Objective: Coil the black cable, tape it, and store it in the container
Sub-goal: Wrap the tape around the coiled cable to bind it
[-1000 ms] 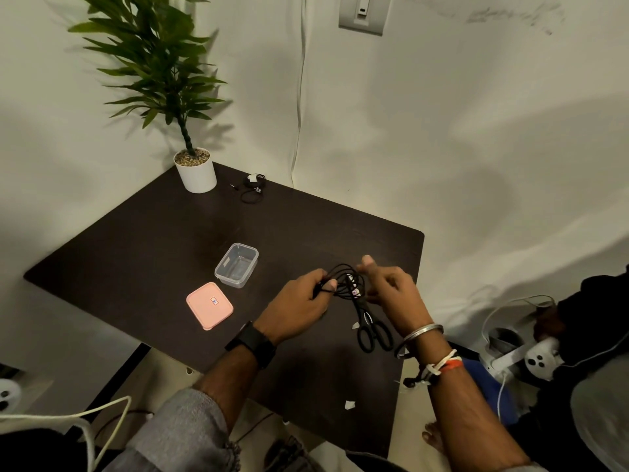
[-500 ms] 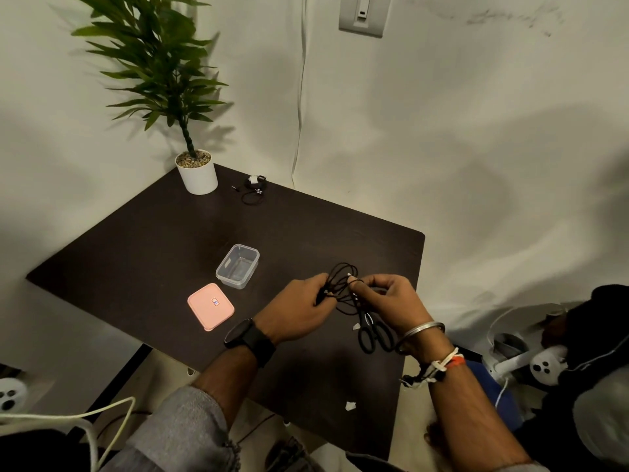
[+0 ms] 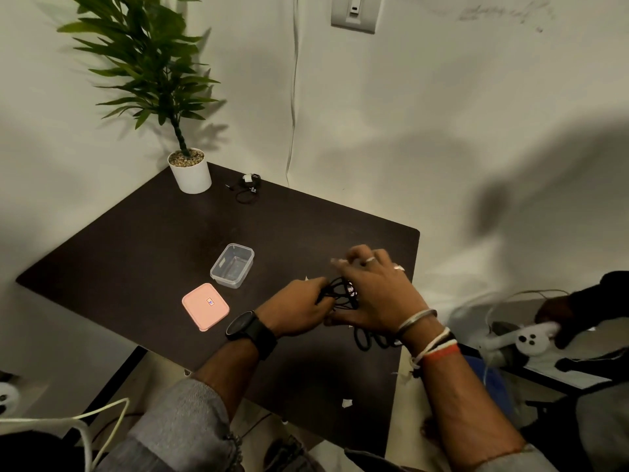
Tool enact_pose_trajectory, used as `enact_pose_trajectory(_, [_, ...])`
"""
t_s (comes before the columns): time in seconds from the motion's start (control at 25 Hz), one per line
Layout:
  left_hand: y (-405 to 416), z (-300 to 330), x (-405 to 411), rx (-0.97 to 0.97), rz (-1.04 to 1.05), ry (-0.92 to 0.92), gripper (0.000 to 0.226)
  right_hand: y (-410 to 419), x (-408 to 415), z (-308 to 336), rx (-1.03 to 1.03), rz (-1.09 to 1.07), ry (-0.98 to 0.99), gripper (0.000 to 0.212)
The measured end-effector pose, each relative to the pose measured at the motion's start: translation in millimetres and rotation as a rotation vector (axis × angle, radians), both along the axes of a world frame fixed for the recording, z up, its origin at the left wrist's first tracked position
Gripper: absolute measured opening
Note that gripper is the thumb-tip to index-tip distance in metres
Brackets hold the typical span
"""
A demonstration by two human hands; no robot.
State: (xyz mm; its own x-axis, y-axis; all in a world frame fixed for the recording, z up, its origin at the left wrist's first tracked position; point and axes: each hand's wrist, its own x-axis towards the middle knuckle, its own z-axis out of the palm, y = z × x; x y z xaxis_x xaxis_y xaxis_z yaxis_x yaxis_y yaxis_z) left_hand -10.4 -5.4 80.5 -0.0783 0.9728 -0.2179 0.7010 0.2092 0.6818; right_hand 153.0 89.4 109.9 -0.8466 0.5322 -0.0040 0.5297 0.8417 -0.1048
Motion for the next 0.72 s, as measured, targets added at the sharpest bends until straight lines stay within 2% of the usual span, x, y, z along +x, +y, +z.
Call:
enact_pose_trajectory(0.12, [3.6, 7.3, 2.6, -0.016, -0.050, -0.019, 0.025, 2.4, -14.0, 0.4, 0.100, 0.070, -0.151, 0.068])
enact_pose_trajectory(0.2, [4.5, 10.0, 0.3, -0.042, -0.077, 0.031, 0.027, 4.4, -18.7, -2.5, 0.130, 0.103, -0.206, 0.051])
enact_pose_trajectory(0.32, [1.8, 11.2, -4.0, -0.094, -0.111, 0.066, 0.031, 4.1, -21.0, -5.9, 0.129, 0.151, -0.255, 0.040])
enact_pose_trajectory(0.44, [-2.5, 12.0, -6.7, -0.100, -0.146, 0.080, 0.049, 6.6, -19.0, -9.0, 0.111, 0.175, -0.236, 0.029])
enact_pose_trajectory(0.52, [-5.1, 12.2, -5.7, -0.115, -0.145, 0.019, 0.060, 9.8, -17.7, -9.2, 0.103, 0.183, -0.223, 0.026])
enact_pose_trajectory(0.72, [-2.6, 6.6, -4.8, -0.070, -0.097, 0.010, 0.048, 15.1, -15.9, -11.0, 0.124, 0.183, -0.182, 0.024])
